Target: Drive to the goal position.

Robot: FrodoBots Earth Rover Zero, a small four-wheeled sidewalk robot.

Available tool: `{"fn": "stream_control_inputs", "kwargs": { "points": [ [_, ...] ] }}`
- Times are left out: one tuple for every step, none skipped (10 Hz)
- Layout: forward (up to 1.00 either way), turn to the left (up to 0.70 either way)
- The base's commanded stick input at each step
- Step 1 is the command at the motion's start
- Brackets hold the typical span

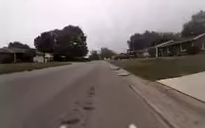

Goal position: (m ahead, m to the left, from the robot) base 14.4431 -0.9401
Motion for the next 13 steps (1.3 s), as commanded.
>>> {"fn": "stream_control_inputs", "kwargs": {
  "points": [
    [1.00, 0.00],
    [1.00, 0.00],
    [1.00, 0.00],
    [1.00, 0.00],
    [1.00, 0.00],
    [1.00, 0.00],
    [1.00, 0.00],
    [1.00, 0.00],
    [1.00, 0.00],
    [1.00, 0.00],
    [1.00, 0.01],
    [1.00, 0.01],
    [1.00, 0.01]
  ]
}}
